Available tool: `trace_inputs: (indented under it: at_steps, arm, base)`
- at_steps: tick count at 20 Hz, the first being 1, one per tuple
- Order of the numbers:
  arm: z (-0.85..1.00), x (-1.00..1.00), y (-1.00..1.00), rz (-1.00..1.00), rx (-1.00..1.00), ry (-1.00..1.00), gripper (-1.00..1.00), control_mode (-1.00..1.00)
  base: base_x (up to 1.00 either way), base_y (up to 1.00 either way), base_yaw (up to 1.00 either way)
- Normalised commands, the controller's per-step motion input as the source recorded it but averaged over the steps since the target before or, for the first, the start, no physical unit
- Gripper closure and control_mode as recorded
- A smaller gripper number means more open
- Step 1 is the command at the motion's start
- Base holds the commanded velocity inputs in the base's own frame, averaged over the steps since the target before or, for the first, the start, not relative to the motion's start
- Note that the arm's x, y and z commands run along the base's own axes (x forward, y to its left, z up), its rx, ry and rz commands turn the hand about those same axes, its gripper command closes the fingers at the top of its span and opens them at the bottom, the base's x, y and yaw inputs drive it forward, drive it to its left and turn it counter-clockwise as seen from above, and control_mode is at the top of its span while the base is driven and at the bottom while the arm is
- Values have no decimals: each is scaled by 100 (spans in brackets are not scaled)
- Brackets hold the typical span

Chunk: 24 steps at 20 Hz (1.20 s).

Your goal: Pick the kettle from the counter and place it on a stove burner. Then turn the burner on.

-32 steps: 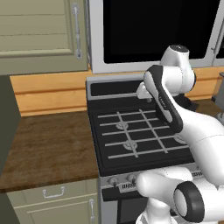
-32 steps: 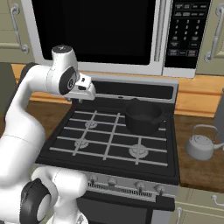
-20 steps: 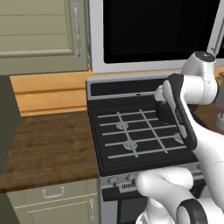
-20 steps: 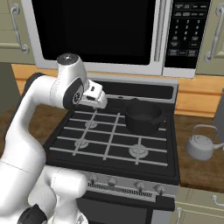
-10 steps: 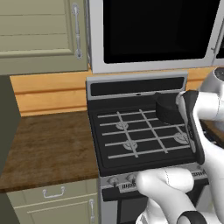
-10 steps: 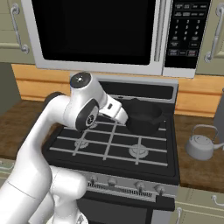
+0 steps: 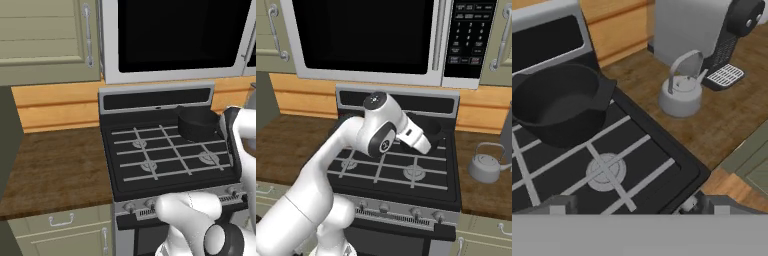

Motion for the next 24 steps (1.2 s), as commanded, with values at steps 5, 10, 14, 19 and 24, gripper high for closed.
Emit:
trace_inputs:
  at_steps: [5,10,14,19,24]
  arm:
    - [-46,0,-95,-20,-3,0,-100,-100]
    - [-10,6,-98,-22,7,3,-100,-100]
    - [0,23,-93,-21,13,12,-100,-100]
    - [0,34,-47,-8,14,13,-100,-100]
    - [-1,39,-11,0,10,6,-100,-100]
  base:
    - [0,0,0]
    - [0,0,0]
    - [0,0,0]
    - [0,0,0]
    - [0,0,0]
